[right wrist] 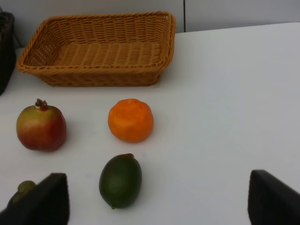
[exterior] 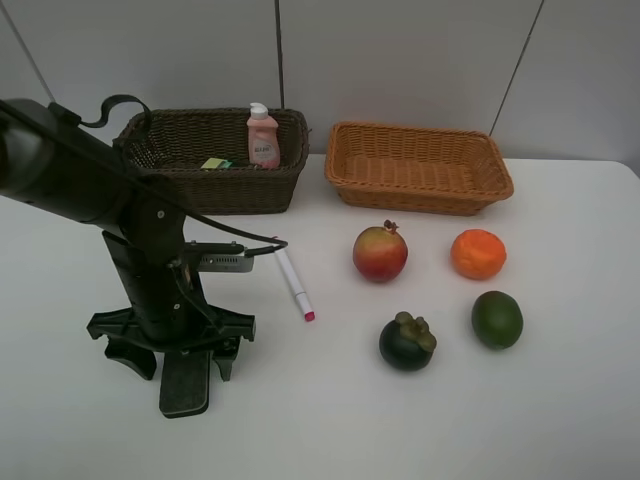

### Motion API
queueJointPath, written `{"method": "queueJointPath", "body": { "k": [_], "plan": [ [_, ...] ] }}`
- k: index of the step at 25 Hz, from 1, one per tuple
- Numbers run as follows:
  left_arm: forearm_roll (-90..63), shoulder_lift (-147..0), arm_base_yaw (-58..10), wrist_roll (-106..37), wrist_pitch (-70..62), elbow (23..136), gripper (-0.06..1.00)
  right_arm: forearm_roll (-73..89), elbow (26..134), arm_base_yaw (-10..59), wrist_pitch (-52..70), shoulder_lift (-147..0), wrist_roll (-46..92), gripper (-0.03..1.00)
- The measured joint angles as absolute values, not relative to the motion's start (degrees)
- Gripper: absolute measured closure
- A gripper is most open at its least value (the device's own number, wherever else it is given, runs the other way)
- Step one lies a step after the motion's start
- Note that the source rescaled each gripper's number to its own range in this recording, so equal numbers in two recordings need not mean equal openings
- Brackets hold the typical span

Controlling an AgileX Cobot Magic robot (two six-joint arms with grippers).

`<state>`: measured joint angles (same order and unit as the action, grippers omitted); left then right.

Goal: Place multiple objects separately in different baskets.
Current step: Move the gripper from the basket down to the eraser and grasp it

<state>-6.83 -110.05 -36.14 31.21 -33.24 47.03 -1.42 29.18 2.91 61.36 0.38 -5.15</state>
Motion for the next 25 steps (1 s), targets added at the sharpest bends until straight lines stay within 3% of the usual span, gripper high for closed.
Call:
{"method": "queueJointPath", "body": {
  "k": [8, 10, 12, 21, 25],
  "plan": [
    [-7.5, -110.8, -36.1, 31.1, -33.1, 47.6, -0.02, -1.4, 29.2, 2.9, 61.4, 0.4, -5.1, 0.36],
    [-7.5, -110.8, -36.1, 31.1, -33.1, 47.6, 0.12, -1.4, 29.2, 2.9, 61.4, 0.4, -5.1, 0.36],
    [-7.6, -110.8, -36.1, 31.2, -33.2, 47.7, 0.42, -1.4, 29.2, 2.9, 61.4, 0.4, -5.1, 0.36],
    [-7.4, -109.9, -36.1, 28.7, -38.4, 49.6, 0.41, -1.4, 29.2, 2.9, 61.4, 0.4, -5.1, 0.36],
    [-7.4, -104.0, -35.5, 25.4, -46.3, 58.2, 0.41, -1.4, 29.2, 2.9, 61.4, 0.4, -5.1, 0.36]
  ]
}}
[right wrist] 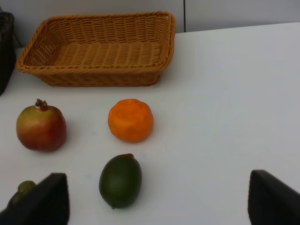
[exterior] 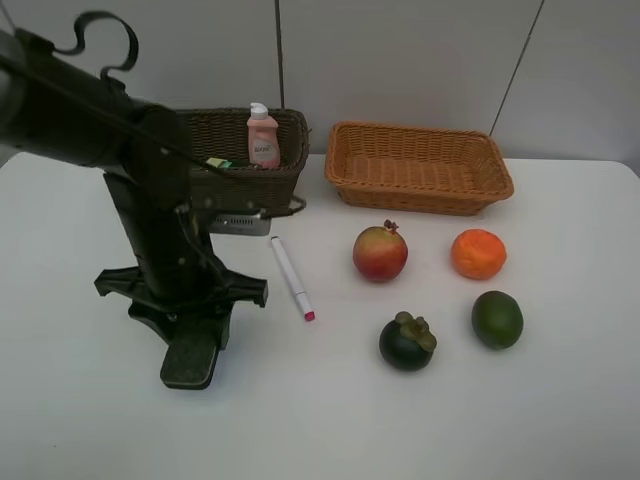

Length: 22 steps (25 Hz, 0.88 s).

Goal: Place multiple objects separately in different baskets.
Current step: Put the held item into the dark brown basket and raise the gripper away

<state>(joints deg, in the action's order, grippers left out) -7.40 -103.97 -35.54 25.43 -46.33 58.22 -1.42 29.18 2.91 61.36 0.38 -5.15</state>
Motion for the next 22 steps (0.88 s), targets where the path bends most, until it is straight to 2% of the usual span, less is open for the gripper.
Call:
{"method": "queueJointPath", "body": {
  "k": [4, 12, 16, 22],
  "plan": [
    [-7.5, -102.2, -30.6, 20.8, -50.5, 72.7, 0.41, -1.4, 29.2, 2.9, 61.4, 0.4, -5.1, 0.36],
    [-7.0, -108.5, -13.7, 14.8, -50.2, 98.7, 0.41, -1.4, 29.2, 2.9, 61.4, 0.4, -5.1, 0.36],
    [-6.7, -114.0, -9.9, 14.7, -45.8, 101.5, 0.41, -1.4, 29.2, 2.9, 61.4, 0.4, -5.1, 0.36],
    [-6.4, -121.0, -9.7, 14.6, -42.1, 101.5, 0.41, -1.4, 29.2, 2.9, 61.4, 0.4, -5.1, 0.36]
  ]
}}
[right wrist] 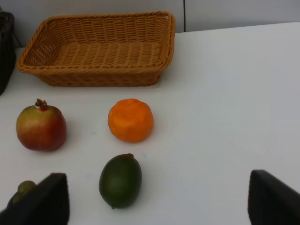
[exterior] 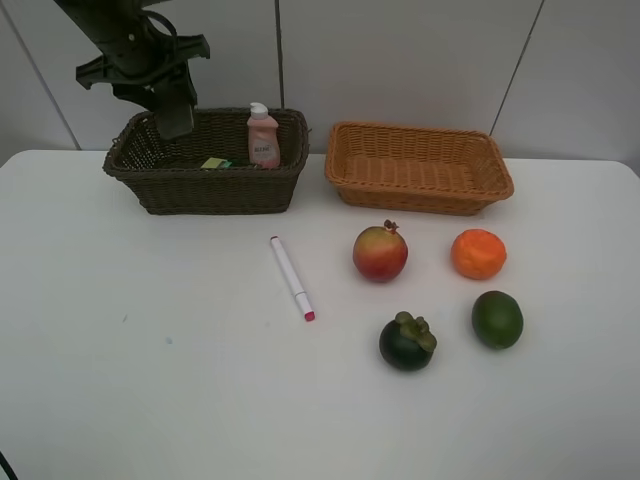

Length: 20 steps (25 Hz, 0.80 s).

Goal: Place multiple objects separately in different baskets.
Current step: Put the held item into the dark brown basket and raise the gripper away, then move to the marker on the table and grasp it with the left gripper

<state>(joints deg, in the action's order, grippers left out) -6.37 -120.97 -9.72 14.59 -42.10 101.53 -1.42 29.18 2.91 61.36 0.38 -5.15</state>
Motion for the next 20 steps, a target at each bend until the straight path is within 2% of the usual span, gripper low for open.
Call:
{"method": "queueJointPath", "body": {
  "k": [5, 8, 11, 20],
  "plan": [
    [-5.9, -122.7, -9.7, 13.7, -40.3, 101.5, 0.39, -1.4, 29.2, 2.9, 61.4, 0.4, -5.1, 0.36],
    [-5.9, -123.3, -9.7, 13.9, -41.3, 101.5, 0.17, -1.4, 29.2, 2.9, 61.4, 0.4, -5.1, 0.36],
    [-5.9, -123.3, -9.7, 16.0, -44.1, 101.5, 0.06, -1.4, 29.2, 2.9, 61.4, 0.4, -5.1, 0.36],
    [-9.7, -119.3, -10.5, 19.3, -66.1, 105.2, 0.04, -1.4, 29.2, 2.9, 61.4, 0.4, -5.1, 0.36]
  ]
}}
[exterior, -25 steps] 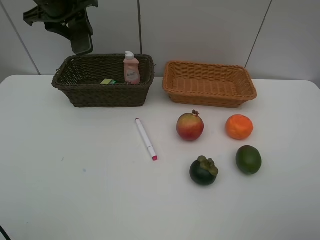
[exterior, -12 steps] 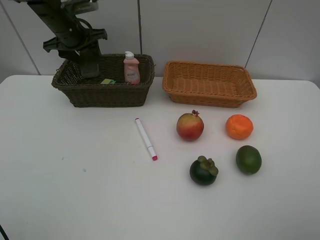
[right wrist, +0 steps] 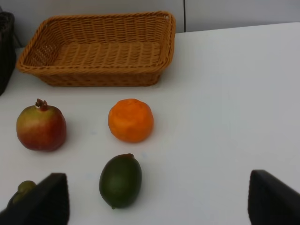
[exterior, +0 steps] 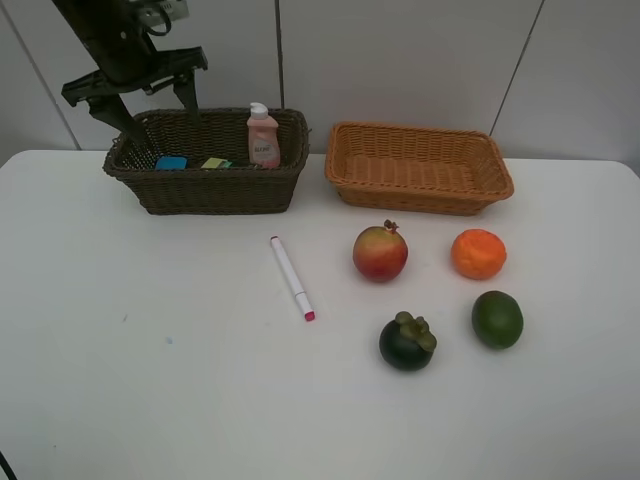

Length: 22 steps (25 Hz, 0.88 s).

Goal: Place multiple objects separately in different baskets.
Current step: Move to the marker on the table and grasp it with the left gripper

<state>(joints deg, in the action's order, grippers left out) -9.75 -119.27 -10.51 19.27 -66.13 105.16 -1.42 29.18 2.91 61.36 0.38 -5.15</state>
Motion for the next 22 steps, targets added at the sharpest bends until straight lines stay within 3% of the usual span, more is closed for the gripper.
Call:
{"method": "queueJointPath", "body": {
  "k": [13, 22],
  "plan": [
    [-10.2, -119.0, -22.8, 21.3, -68.5, 99.9, 0.04, -1.4, 29.2, 2.9, 61.4, 0.4, -5.1, 0.36],
    [-11.1, -126.3, -35.2, 28.7, -57.8, 99.6, 0.04, -1.4, 29.2, 2.9, 61.4, 0.4, -5.1, 0.36]
  ]
}}
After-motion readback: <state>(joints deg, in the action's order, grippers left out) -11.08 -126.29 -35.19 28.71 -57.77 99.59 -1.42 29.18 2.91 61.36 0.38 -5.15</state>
